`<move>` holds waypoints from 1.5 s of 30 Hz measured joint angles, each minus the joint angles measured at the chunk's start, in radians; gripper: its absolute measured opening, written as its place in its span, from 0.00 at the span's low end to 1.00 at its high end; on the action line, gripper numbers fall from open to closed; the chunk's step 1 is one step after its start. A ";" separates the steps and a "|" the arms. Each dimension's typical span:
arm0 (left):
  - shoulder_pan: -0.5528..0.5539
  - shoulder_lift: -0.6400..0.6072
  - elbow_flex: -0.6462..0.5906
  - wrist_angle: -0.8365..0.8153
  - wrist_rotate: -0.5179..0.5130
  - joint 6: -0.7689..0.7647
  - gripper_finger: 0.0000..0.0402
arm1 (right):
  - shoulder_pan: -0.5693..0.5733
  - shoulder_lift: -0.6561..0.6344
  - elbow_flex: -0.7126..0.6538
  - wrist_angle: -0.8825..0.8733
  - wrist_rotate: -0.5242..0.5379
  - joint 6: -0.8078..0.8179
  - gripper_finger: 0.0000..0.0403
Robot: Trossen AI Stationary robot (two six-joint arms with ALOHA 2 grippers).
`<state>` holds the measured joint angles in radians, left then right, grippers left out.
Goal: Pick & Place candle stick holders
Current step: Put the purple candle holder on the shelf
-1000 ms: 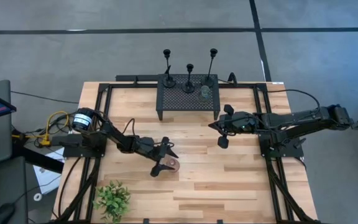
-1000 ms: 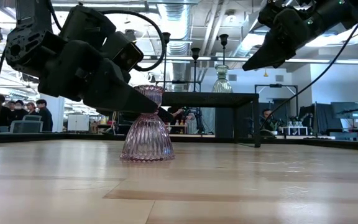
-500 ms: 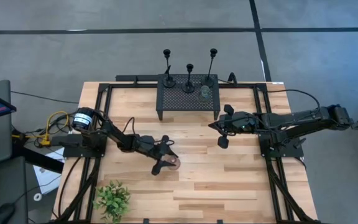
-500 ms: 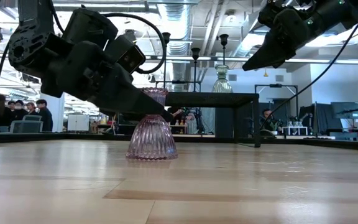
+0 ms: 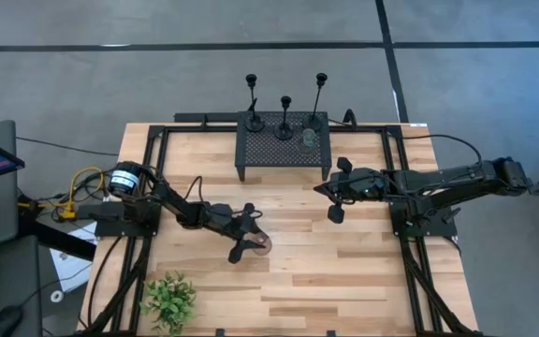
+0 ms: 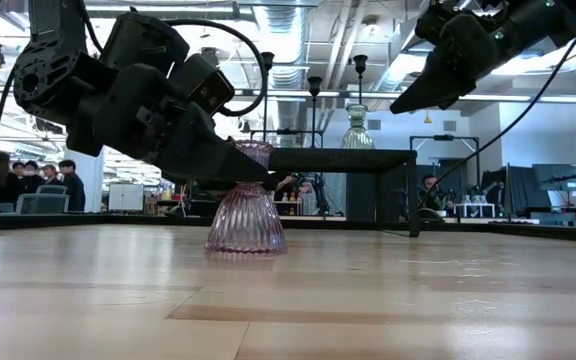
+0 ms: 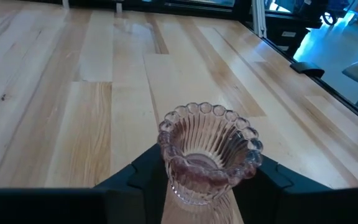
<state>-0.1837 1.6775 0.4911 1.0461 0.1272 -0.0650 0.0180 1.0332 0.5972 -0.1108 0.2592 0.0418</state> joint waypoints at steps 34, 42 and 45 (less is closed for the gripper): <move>0.208 -0.549 0.022 -0.395 -0.075 -0.030 0.35 | 0.000 0.000 0.000 0.000 0.000 -0.026 0.00; 0.317 -0.553 0.217 -0.668 -0.075 0.038 0.35 | -0.001 0.000 0.000 0.001 0.000 -0.026 0.00; 0.359 -0.547 0.283 -0.699 -0.075 0.074 0.35 | -0.001 0.000 0.000 0.002 0.000 -0.026 0.00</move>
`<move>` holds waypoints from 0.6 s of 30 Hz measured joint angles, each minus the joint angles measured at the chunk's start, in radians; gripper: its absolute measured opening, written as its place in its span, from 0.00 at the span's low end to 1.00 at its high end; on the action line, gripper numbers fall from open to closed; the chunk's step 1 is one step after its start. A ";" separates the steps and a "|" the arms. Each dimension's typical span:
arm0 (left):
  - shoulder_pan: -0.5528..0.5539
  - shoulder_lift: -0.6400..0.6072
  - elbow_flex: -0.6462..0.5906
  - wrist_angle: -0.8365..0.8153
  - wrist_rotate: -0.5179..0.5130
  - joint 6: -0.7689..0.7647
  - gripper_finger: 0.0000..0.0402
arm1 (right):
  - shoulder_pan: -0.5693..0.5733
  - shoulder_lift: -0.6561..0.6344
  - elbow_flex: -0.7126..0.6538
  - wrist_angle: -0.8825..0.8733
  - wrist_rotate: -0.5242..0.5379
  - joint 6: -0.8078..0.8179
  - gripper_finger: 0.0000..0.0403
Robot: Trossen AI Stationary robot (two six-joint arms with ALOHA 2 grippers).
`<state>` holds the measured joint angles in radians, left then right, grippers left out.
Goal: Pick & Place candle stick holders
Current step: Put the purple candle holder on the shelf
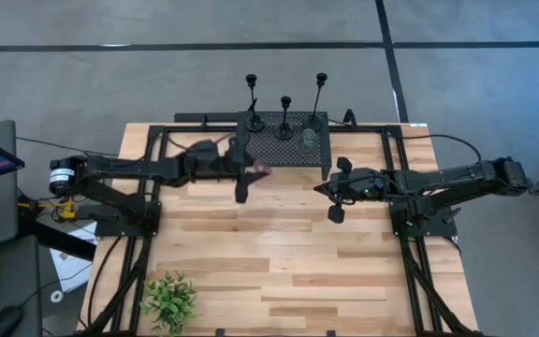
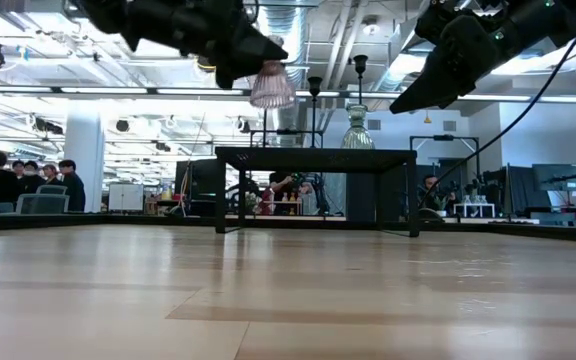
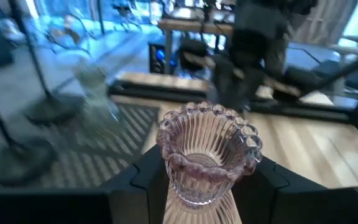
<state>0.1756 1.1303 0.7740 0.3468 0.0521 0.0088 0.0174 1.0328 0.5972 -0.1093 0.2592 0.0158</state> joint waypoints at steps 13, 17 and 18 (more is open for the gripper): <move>0.207 0.046 0.084 -0.055 0.000 -0.018 0.35 | 0.000 0.000 0.000 0.002 0.000 0.000 0.00; 0.242 0.097 0.084 -0.024 0.000 -0.041 0.35 | -0.001 0.000 0.000 0.005 0.000 0.000 0.00; 0.248 0.112 0.084 -0.009 0.000 -0.045 0.35 | -0.001 0.000 0.000 0.005 0.000 0.000 0.00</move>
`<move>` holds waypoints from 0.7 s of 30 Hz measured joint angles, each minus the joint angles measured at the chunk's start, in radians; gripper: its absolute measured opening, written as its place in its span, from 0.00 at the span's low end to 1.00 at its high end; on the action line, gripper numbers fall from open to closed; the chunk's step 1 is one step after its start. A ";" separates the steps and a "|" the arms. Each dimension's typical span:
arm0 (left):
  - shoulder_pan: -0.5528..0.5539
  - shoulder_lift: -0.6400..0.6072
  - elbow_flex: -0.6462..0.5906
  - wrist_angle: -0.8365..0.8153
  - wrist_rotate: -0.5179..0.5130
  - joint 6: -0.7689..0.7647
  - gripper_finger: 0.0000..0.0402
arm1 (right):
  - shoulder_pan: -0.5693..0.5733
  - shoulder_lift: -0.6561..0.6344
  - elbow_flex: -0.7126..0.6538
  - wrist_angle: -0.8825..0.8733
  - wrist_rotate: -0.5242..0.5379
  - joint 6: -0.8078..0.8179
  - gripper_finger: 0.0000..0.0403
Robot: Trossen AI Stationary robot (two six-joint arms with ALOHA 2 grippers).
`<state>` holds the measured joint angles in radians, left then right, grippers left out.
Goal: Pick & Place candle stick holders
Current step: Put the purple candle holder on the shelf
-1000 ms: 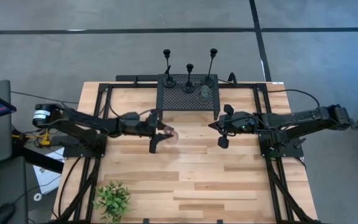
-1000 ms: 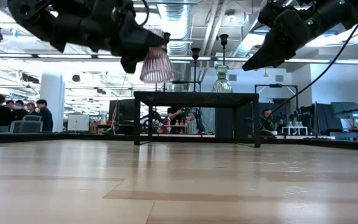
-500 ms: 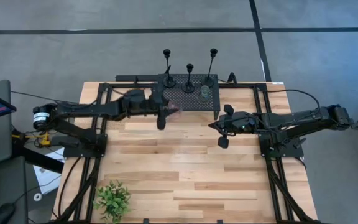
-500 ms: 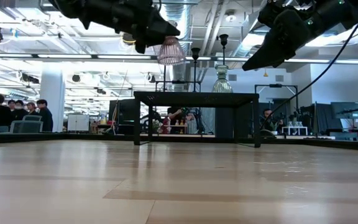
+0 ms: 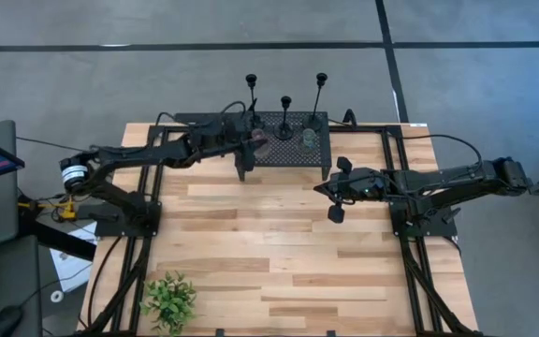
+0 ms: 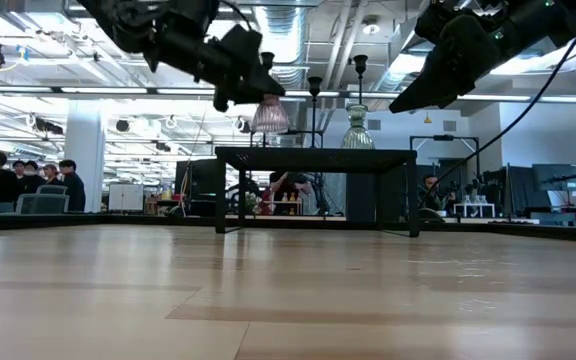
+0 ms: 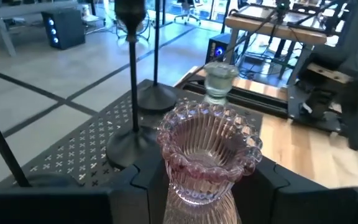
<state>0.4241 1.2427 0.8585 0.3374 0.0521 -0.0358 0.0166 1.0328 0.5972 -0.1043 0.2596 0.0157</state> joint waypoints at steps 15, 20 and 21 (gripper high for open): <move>0.014 0.184 0.092 0.025 -0.022 -0.022 0.35 | 0.001 0.000 0.000 0.000 0.000 -0.008 0.00; 0.014 0.192 0.092 0.024 -0.061 -0.021 0.35 | 0.001 0.000 0.000 -0.001 0.000 -0.017 0.00; 0.014 0.192 0.092 0.023 -0.061 -0.021 0.35 | 0.001 0.000 0.000 -0.001 0.000 -0.018 0.00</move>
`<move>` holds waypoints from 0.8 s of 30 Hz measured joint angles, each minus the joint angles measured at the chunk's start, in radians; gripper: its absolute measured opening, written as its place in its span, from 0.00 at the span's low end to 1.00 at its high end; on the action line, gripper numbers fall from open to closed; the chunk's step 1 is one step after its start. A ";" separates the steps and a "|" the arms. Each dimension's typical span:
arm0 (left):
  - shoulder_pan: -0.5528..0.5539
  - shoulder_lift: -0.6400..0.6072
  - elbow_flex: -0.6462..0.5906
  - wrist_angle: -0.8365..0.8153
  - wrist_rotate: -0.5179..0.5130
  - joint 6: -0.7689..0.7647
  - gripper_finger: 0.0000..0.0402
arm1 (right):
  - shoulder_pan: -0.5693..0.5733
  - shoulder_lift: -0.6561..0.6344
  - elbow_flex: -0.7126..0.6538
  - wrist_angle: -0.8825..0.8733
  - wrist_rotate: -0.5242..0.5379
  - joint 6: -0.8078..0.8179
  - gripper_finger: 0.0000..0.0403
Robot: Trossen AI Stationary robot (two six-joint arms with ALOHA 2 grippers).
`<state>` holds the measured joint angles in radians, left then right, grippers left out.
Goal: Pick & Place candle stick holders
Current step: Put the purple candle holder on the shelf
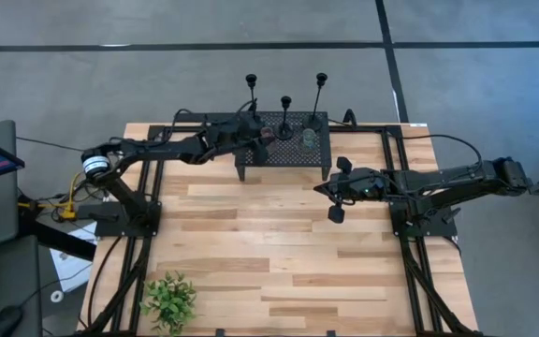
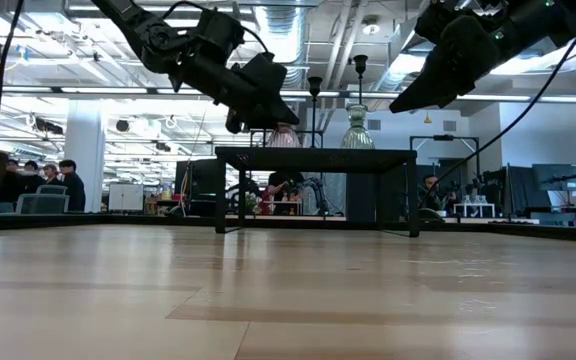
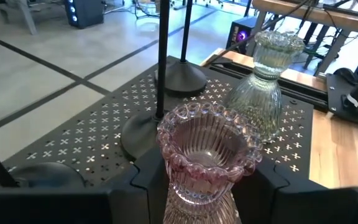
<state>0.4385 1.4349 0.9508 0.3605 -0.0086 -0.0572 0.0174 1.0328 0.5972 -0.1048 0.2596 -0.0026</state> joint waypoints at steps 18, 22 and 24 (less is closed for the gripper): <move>-0.002 0.000 0.000 -0.002 -0.006 -0.011 0.35 | 0.000 0.000 0.000 0.000 0.000 -0.006 0.00; -0.006 0.000 0.000 -0.001 -0.007 -0.004 0.38 | 0.000 0.000 0.000 0.000 0.000 -0.006 0.00; -0.006 -0.001 0.000 0.006 -0.006 -0.003 0.40 | 0.000 0.000 0.000 0.000 0.000 -0.008 0.00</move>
<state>0.4320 1.4339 0.9508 0.3661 -0.0151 -0.0605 0.0174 1.0328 0.5972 -0.1051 0.2596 -0.0101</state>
